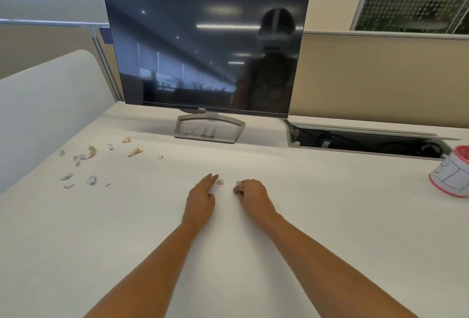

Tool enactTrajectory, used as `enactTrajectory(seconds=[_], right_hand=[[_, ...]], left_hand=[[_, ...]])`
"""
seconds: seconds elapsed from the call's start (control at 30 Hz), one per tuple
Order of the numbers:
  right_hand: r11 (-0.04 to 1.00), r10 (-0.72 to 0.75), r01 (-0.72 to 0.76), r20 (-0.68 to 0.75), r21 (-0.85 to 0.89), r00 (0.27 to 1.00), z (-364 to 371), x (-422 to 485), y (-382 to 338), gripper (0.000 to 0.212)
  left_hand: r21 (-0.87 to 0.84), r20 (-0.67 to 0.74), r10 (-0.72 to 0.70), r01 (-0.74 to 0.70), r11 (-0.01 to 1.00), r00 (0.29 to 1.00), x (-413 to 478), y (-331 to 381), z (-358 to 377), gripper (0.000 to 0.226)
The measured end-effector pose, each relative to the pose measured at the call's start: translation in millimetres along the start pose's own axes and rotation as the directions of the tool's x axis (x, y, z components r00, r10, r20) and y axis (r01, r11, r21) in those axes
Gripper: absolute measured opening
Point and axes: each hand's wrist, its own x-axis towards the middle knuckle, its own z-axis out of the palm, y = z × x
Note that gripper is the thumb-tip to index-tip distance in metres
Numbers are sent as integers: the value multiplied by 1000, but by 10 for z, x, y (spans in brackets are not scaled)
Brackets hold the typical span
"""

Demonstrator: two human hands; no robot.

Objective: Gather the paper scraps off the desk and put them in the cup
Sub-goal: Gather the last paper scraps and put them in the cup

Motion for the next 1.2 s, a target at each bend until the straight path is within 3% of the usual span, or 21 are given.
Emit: enactTrajectory(seconds=[0.13, 0.27, 0.33, 0.5, 0.93, 1.2], right_hand=[[999, -43, 43, -15, -11, 999, -38, -233, 98, 37], [998, -62, 62, 5, -1, 998, -100, -451, 196, 35], [999, -44, 43, 45, 27, 998, -152, -541, 262, 33], [998, -48, 44, 77, 48, 996, -356, -787, 576, 28], [998, -15, 20, -109, 51, 994, -1403, -1398, 1799, 32], [997, 72, -73, -219, 6, 973, -2262, -1624, 2566, 17]], left_hand=[[219, 129, -4, -24, 975, 992, -73, 66, 64, 46], [347, 60, 21, -40, 937, 998, -229, 192, 125, 26], [321, 40, -29, 15, 947, 999, -312, 253, 149, 31], [288, 6, -54, 50, 956, 999, -523, 453, 288, 20], [189, -19, 61, -56, 980, 998, -807, 1770, 1304, 32], [116, 61, 124, -131, 985, 990, -822, 2701, 2080, 29]])
